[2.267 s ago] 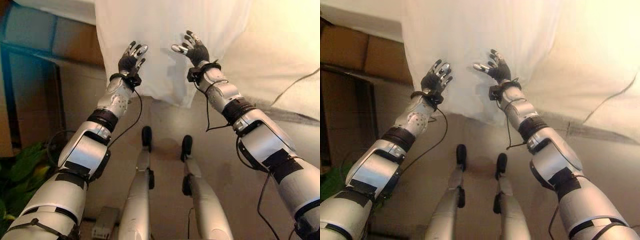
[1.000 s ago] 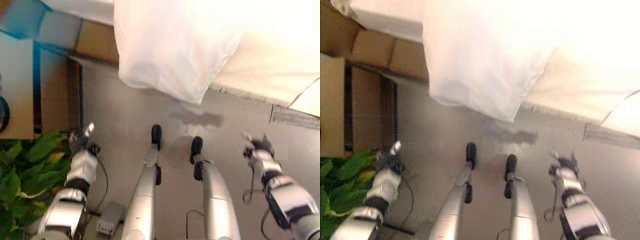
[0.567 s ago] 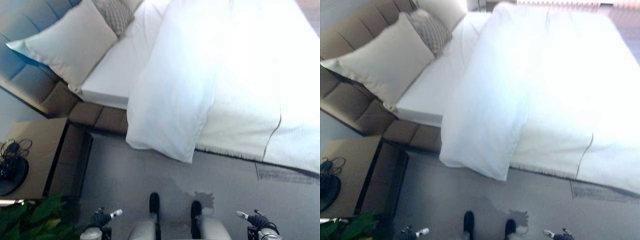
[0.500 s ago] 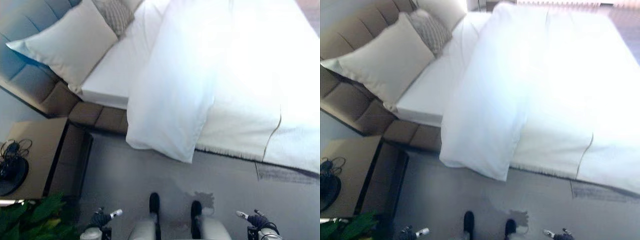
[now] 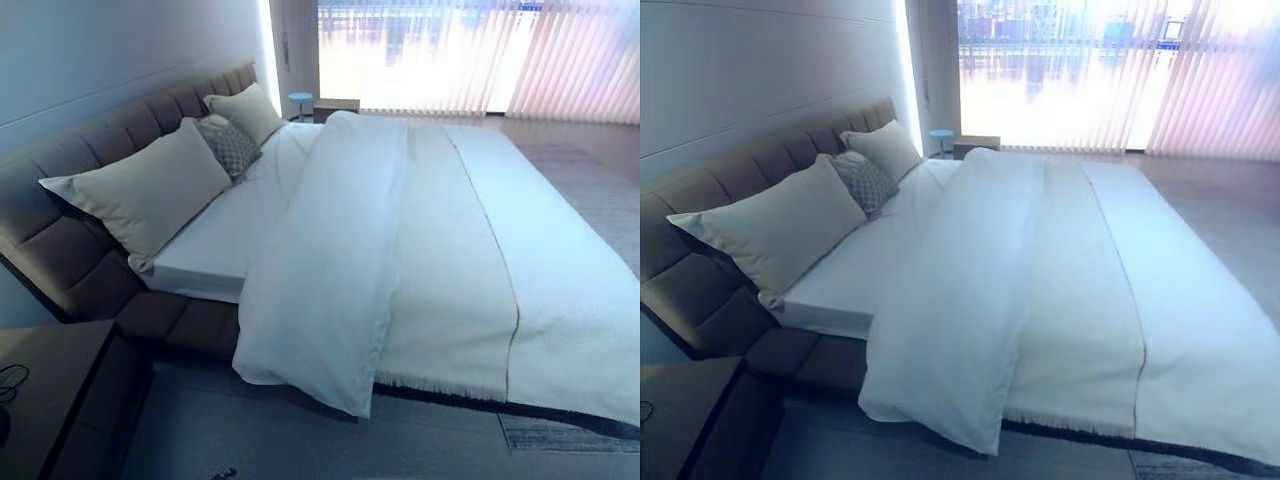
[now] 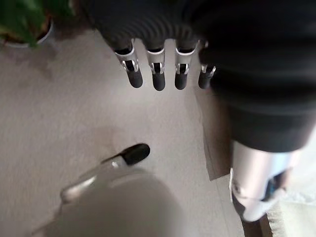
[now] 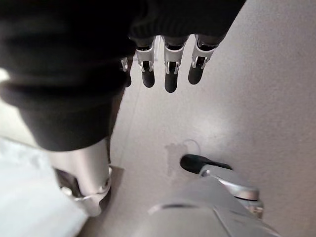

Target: Make the bed

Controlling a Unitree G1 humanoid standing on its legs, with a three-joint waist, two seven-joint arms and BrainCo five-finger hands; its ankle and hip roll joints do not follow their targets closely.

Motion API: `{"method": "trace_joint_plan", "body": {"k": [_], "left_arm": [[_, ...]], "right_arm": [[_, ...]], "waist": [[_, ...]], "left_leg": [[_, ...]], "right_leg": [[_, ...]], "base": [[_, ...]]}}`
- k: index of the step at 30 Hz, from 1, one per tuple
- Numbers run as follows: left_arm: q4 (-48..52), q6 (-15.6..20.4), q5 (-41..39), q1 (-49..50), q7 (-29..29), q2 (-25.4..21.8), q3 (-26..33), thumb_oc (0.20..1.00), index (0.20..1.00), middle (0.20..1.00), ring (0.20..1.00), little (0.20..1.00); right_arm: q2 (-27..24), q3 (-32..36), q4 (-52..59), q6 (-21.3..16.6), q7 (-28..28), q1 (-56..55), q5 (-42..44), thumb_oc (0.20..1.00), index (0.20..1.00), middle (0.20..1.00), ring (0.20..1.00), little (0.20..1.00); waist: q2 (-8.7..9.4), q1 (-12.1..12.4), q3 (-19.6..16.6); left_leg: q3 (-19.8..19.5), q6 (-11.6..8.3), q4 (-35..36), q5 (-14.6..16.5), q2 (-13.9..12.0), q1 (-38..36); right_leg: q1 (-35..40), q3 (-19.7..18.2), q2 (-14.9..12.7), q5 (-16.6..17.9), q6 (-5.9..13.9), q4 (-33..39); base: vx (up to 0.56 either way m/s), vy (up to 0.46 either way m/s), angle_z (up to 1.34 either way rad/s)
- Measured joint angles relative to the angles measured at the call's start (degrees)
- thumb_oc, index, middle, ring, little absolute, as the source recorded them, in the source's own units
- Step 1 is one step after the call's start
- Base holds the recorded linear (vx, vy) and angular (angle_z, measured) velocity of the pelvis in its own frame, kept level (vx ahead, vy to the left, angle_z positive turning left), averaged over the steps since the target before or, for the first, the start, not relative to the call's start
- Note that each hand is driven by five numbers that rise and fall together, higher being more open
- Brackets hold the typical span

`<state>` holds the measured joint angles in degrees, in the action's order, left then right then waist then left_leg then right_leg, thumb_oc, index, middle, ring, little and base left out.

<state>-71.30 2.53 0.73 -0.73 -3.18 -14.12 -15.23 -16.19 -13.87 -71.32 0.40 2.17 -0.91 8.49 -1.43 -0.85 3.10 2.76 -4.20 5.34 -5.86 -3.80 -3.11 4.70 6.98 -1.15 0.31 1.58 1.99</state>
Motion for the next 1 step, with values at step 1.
{"method": "trace_joint_plan", "body": {"k": [1], "left_arm": [[-0.21,-0.09,0.42,0.36,-0.03,-0.04,0.72,1.000,1.000,1.000,1.000,1.000]], "right_arm": [[-0.04,-0.01,-0.01,0.01,-0.24,-0.17,-0.27,1.000,1.000,1.000,1.000,1.000]], "waist": [[-0.15,0.05,-0.25]], "left_leg": [[0.00,-0.08,0.05,0.13,0.00,-0.37]], "right_leg": [[0.83,0.02,0.06,0.30,-0.03,0.89]], "base": [[0.03,0.009,0.04]]}}
